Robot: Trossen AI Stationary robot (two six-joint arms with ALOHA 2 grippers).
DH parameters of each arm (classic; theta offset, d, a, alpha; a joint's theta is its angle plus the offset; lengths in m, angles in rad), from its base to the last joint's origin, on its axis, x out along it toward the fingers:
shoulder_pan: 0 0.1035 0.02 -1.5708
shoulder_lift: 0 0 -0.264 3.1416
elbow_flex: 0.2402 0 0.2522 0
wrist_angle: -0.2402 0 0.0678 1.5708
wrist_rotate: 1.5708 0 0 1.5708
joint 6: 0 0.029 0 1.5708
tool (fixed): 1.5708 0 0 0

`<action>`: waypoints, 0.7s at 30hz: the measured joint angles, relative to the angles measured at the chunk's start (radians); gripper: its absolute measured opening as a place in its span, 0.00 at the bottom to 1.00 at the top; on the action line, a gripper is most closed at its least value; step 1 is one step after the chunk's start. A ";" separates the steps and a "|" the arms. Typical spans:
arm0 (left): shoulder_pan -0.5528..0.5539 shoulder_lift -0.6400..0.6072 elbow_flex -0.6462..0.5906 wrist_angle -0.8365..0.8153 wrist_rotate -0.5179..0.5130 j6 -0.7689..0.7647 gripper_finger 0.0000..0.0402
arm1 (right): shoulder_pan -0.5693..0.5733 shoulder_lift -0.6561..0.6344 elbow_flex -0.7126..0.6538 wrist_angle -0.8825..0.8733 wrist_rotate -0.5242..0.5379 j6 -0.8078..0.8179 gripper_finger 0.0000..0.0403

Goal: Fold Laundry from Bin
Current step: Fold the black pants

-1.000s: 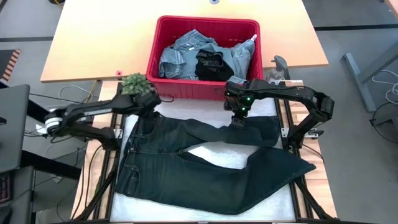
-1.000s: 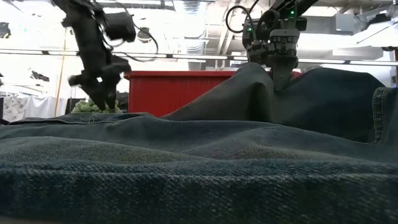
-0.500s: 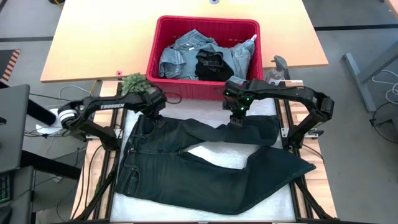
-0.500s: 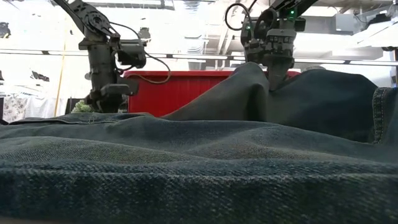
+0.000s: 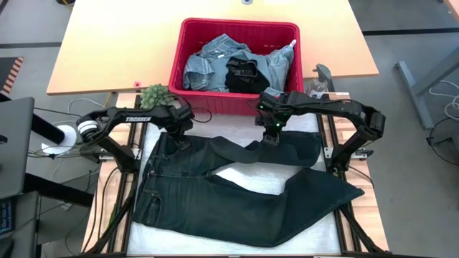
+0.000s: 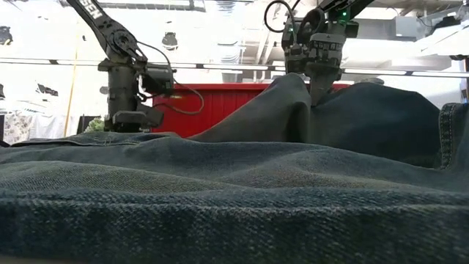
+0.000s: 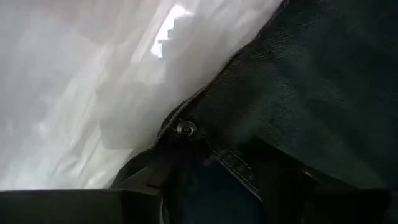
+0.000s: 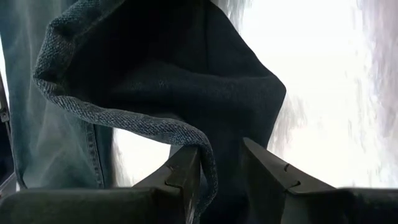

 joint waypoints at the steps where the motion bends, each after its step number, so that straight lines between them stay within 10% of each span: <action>1: 0.000 0.012 0.000 -0.005 0.000 0.000 0.39 | 0.000 0.000 0.000 0.000 0.000 0.000 0.34; 10: 0.000 0.016 0.013 -0.068 -0.034 -0.002 0.04 | 0.000 0.000 0.000 0.006 0.000 0.001 0.34; 21: 0.000 -0.114 0.059 -0.239 -0.173 -0.108 0.01 | 0.000 0.000 0.000 0.005 0.077 0.069 0.34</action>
